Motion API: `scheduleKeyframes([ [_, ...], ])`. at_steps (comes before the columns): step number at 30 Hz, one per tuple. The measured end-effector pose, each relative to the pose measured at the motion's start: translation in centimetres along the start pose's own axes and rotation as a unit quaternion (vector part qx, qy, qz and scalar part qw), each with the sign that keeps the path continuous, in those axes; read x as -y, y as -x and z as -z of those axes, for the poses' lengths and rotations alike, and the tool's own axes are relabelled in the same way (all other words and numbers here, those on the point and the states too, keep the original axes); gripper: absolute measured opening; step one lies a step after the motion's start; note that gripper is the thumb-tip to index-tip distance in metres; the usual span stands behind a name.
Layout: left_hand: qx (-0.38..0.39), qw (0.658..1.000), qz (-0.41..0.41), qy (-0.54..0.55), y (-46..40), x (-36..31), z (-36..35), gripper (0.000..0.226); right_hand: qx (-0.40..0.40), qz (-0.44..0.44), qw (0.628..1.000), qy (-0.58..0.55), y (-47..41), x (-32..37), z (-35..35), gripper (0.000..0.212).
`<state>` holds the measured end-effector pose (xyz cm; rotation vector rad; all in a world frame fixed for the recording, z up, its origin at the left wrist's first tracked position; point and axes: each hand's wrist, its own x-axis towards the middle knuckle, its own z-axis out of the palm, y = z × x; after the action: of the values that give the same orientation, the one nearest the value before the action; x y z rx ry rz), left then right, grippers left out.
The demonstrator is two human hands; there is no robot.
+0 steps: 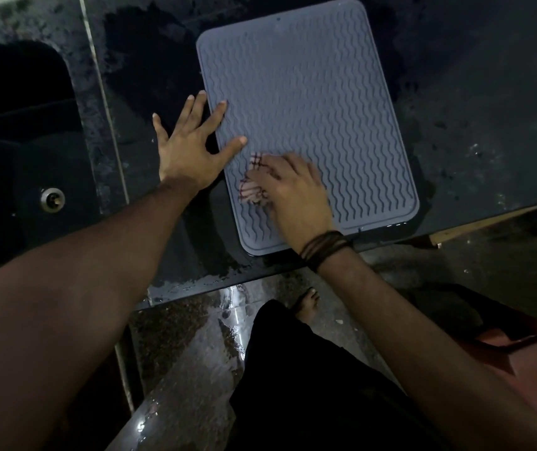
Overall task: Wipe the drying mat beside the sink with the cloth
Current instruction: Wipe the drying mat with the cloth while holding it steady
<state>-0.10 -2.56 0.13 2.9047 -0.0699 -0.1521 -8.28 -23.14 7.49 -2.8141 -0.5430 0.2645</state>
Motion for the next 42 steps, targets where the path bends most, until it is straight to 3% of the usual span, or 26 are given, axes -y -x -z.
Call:
scheduleKeyframes([
  [6, 0.003, 1.0, 0.009, 0.005, -0.1, 0.0, 0.1, 0.083, 0.008, 0.031, 0.999, 0.039, 2.5, -0.7, -1.3, 0.048],
  [11, -0.004, 1.0, 0.007, 0.013, 0.0, 0.0, 0.0, 0.082, 0.03, 0.04, 0.998, 0.037, 6.6, -2.0, -0.6, 0.056],
  [19, -0.002, 1.0, 0.004, 0.014, 0.0, 0.1, -0.1, 0.087, -0.068, -0.012, 0.997, -0.019, 1.8, -0.7, 1.1, 0.047],
  [24, 0.001, 1.0, 0.004, 0.009, -0.1, 0.1, -0.1, 0.089, 0.033, 0.014, 0.998, 0.046, -0.7, 0.7, -0.9, 0.053],
  [36, 0.002, 1.0, 0.01, 0.013, 0.0, 0.1, -0.1, 0.088, 0.046, 0.039, 0.998, 0.026, 8.8, -1.7, -0.9, 0.05],
  [42, 0.004, 1.0, 0.004, 0.016, 0.0, 0.2, 0.0, 0.088, -0.053, -0.009, 0.999, 0.003, 3.2, -2.1, 1.6, 0.046],
])
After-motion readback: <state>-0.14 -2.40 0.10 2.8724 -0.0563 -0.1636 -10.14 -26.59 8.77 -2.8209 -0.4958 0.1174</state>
